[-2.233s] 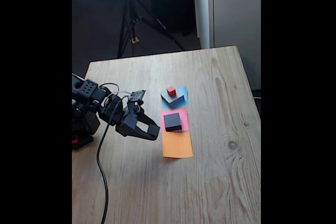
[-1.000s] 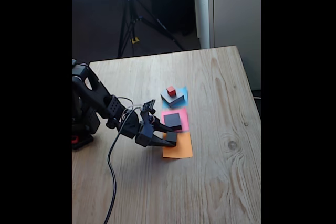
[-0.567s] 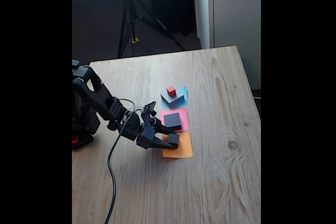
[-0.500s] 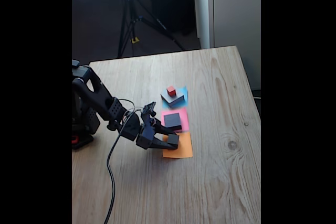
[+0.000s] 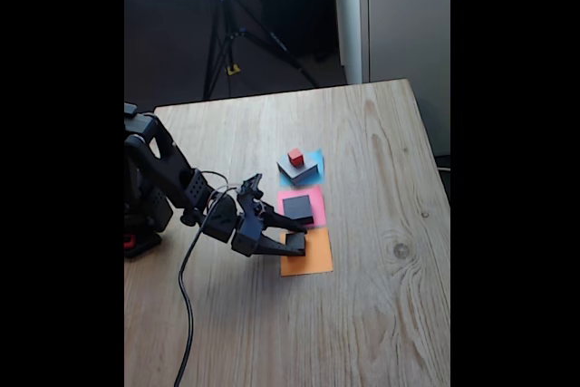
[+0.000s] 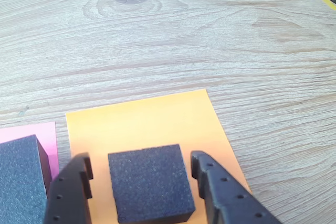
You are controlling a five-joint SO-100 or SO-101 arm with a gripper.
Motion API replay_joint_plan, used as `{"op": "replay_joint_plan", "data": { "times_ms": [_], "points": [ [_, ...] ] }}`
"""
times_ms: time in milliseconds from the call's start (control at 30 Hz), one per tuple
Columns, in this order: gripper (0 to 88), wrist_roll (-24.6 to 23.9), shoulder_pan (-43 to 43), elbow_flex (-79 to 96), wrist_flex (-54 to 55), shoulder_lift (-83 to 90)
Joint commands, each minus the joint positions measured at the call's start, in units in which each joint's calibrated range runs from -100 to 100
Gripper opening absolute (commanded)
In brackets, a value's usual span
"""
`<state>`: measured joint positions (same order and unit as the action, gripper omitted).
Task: Tower of hanoi
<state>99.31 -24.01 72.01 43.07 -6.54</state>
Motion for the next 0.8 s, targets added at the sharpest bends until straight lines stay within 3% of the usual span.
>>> {"op": "replay_joint_plan", "data": {
  "times_ms": [0, 167, 433, 667, 767],
  "points": [
    [23.9, 0.7, -0.4, 0.0, 1.4, 0.2],
    [26.7, 0.7, 0.1, -0.2, 0.2, 2.8],
    [25.2, 0.7, 1.6, 0.2, -12.6, 16.5],
    [14.1, 0.7, 4.0, -1.4, -21.3, 24.9],
    [0.3, 0.7, 5.8, -2.7, -27.3, 29.7]
  ]
}}
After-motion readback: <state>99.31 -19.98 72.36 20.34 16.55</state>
